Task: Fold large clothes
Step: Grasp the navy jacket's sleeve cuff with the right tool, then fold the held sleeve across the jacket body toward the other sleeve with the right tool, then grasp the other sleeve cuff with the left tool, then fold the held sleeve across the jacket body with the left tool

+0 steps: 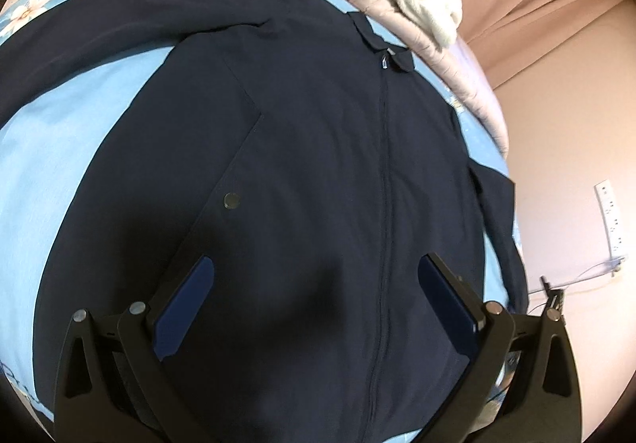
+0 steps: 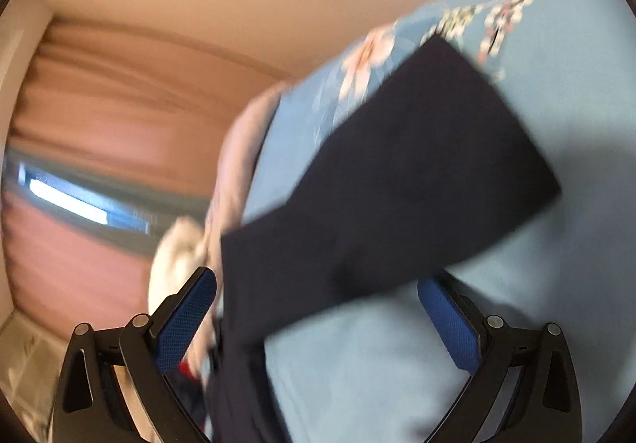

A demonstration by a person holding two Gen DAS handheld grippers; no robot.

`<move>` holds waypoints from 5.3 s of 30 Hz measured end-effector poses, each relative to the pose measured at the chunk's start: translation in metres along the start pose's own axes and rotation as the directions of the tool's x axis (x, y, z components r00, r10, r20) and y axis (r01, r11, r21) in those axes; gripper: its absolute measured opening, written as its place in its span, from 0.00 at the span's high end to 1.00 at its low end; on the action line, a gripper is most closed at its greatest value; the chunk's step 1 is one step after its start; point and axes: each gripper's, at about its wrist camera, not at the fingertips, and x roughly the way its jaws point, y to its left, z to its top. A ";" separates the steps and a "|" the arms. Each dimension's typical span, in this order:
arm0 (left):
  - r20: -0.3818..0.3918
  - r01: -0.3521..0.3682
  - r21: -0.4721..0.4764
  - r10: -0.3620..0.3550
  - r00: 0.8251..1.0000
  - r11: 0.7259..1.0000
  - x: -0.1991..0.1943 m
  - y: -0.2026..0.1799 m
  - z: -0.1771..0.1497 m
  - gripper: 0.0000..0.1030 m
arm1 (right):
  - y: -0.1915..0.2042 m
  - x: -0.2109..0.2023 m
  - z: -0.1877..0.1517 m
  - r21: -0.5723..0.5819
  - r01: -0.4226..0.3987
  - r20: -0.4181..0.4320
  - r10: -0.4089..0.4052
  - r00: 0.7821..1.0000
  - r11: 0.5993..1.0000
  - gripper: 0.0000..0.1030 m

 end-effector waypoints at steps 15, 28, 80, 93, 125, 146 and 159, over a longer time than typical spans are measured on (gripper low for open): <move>0.097 -0.005 0.082 -0.003 0.995 0.997 0.009 -0.014 0.054 0.00 | 0.087 0.001 0.021 -0.232 0.126 0.063 -0.115 0.991 0.964 0.96; 0.091 0.030 0.081 -0.037 0.995 0.996 -0.026 0.031 0.078 0.00 | 0.379 0.047 -0.223 -0.936 -0.077 -0.110 -0.077 0.991 0.343 0.96; 0.125 0.106 -0.101 -0.093 0.988 0.989 0.024 0.083 0.118 0.17 | 0.212 0.176 -0.217 -0.921 -0.138 -0.276 -0.358 0.892 0.365 0.57; 0.401 0.274 -0.590 -0.019 0.916 0.760 -0.101 0.275 0.006 0.13 | 0.203 0.096 -0.227 -0.835 -0.280 -0.417 -0.213 0.883 0.473 0.52; 0.549 -0.246 -0.042 0.228 0.804 0.968 -0.149 0.076 0.151 0.92 | 0.181 0.055 -0.239 -0.779 -0.322 -0.432 -0.088 0.898 0.537 0.50; 0.171 -0.171 0.470 0.101 0.980 0.866 0.115 -0.177 0.086 0.83 | 0.137 0.035 -0.187 -0.724 -0.248 -0.385 -0.079 0.919 0.644 0.50; 0.049 0.034 0.409 -0.059 0.997 0.912 0.042 -0.097 0.067 0.04 | 0.147 0.047 -0.185 -0.593 -0.326 -0.528 -0.051 0.848 0.736 0.37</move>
